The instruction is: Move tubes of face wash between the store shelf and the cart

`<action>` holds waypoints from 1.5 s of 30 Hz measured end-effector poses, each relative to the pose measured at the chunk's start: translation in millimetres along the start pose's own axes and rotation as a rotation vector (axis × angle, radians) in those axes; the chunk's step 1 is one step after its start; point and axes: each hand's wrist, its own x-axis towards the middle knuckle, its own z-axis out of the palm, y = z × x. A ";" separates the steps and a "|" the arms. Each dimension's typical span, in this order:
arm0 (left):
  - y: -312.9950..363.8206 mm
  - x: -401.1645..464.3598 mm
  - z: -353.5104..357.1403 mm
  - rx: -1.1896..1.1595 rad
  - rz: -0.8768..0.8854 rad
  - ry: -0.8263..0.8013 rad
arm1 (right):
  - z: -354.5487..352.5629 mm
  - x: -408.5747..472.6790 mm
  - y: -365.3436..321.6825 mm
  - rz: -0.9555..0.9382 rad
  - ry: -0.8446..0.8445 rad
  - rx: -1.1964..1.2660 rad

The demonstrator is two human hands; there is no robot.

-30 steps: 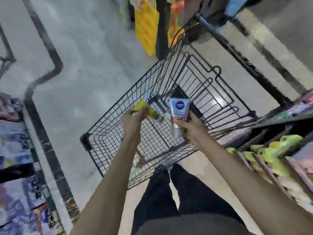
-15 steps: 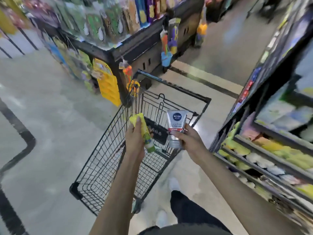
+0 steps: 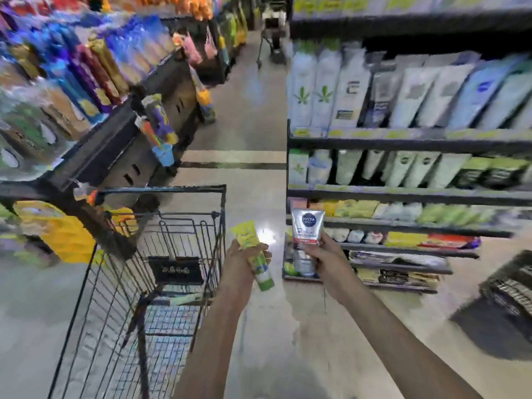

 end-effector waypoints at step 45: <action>-259.7 13.8 637.0 0.267 -0.177 -0.495 | -625.5 -3.9 -244.5 -0.138 0.550 0.020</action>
